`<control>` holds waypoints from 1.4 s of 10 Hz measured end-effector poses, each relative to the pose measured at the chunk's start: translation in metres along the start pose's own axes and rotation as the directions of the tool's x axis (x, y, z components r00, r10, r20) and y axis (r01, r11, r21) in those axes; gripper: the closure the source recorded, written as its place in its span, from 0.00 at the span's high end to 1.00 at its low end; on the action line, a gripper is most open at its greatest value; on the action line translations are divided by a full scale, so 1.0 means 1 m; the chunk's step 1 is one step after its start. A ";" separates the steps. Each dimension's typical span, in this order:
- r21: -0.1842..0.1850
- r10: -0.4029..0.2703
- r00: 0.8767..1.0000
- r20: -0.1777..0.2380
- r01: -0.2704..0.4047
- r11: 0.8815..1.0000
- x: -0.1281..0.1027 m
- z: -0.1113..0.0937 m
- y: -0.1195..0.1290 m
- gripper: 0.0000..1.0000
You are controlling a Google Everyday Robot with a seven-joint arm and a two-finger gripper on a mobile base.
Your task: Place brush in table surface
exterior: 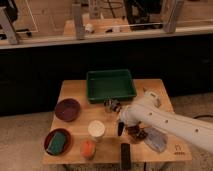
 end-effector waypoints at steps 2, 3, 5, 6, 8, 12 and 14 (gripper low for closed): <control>-0.002 -0.022 0.999 0.023 0.022 1.000 -0.009 0.004 -0.001 0.00; -0.004 -0.032 0.999 0.039 0.032 0.999 -0.014 0.005 0.000 0.00; -0.010 -0.031 0.995 0.094 0.032 0.999 -0.020 0.006 0.000 0.00; -0.010 -0.036 0.993 0.109 0.037 0.999 -0.023 0.007 -0.002 0.00; 0.000 -0.051 0.992 0.118 0.052 0.999 -0.029 0.003 -0.002 0.00; 0.007 -0.050 0.991 0.121 0.049 0.999 -0.032 -0.010 0.002 0.00; -0.001 -0.044 0.990 0.136 0.044 0.999 -0.034 -0.013 0.004 0.00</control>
